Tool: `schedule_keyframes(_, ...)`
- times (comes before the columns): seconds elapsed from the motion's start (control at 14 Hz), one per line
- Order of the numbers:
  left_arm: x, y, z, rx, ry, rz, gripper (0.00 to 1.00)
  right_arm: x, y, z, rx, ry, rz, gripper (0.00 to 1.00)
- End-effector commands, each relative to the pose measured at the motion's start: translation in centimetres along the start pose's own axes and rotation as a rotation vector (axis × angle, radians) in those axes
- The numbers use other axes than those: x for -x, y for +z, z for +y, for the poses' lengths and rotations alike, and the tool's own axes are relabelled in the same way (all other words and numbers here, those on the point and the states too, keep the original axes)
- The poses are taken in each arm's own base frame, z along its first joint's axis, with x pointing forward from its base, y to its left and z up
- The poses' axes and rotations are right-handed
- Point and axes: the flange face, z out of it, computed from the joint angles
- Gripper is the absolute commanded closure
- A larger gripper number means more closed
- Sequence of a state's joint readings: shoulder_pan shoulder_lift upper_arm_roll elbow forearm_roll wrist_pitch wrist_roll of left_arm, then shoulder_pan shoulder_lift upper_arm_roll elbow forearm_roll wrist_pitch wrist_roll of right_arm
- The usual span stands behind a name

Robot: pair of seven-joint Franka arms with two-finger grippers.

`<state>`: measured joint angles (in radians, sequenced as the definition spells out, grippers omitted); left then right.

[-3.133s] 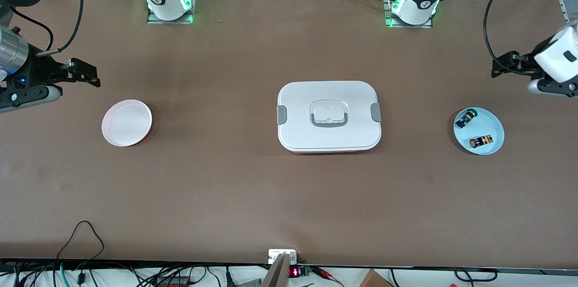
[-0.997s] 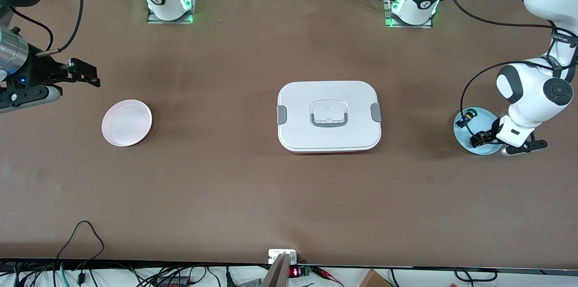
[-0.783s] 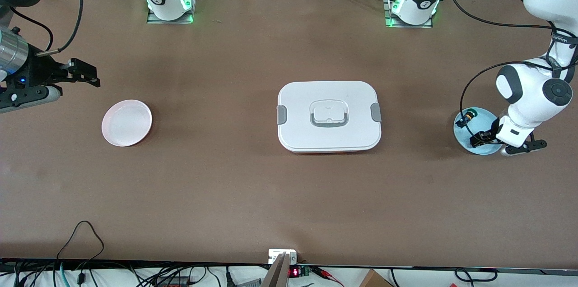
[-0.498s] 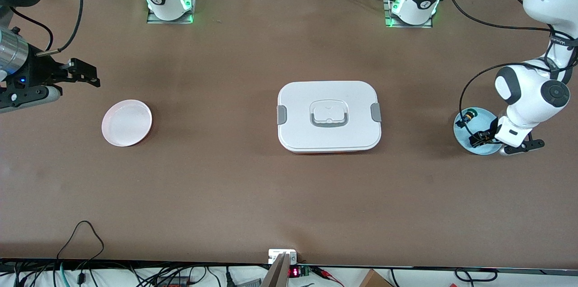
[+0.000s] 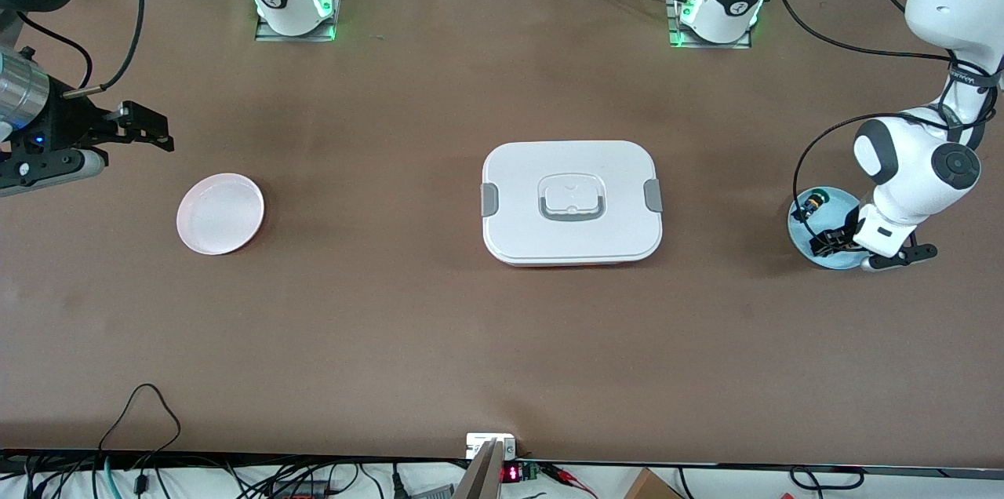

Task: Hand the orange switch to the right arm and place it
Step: 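Lower the left gripper and grasp the orange switch in the dish, then lift the orange switch with the left gripper toward the box center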

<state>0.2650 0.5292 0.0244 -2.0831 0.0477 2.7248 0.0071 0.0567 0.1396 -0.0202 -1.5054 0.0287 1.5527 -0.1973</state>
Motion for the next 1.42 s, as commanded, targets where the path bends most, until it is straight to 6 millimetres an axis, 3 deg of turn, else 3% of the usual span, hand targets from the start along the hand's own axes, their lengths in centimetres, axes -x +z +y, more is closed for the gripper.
schedule_keyframes(0.0, -0.5, -0.4, -0.1, 0.014, -0.017, 0.003, 0.53, 0.2, -0.2, 0.0, 0.007, 0.010, -0.003, 0.00)
schedule_keyframes(0.07, -0.5, -0.7, 0.1, 0.015, -0.014, -0.012, 0.63, 0.2, -0.2, 0.1, 0.007, 0.011, -0.003, 0.00)
schedule_keyframes(0.21, -1.4, -2.4, 0.3, 0.014, -0.003, -0.012, 0.64, 0.2, -0.3, 0.0, 0.007, 0.010, -0.001, 0.00)
schedule_keyframes(0.57, -5.6, -11.4, 3.1, 0.036, 0.047, -0.249, 0.66, 0.1, -0.4, -0.1, 0.009, 0.008, 0.000, 0.00)
schedule_keyframes(0.78, -6.5, -16.5, 7.0, 0.064, 0.114, -0.361, 0.66, 0.1, -0.3, -0.2, 0.009, 0.007, -0.002, 0.00)
schedule_keyframes(0.93, -5.9, -19.2, 10.2, 0.146, 0.128, -0.409, 0.69, 0.1, -0.3, -0.2, 0.010, 0.007, 0.001, 0.00)
schedule_keyframes(1.14, -4.9, -22.1, 13.1, 0.307, 0.181, -0.432, 0.72, 0.0, -0.3, -0.1, 0.010, 0.007, 0.004, 0.00)
schedule_keyframes(1.21, -4.4, -23.2, 16.0, 0.366, 0.242, -0.424, 0.74, 0.0, -0.3, -0.1, 0.012, 0.007, 0.004, 0.00)
schedule_keyframes(1.35, -4.0, -25.2, 19.9, 0.431, 0.341, -0.397, 0.73, 0.0, -0.3, -0.1, 0.014, 0.007, 0.008, 0.00)
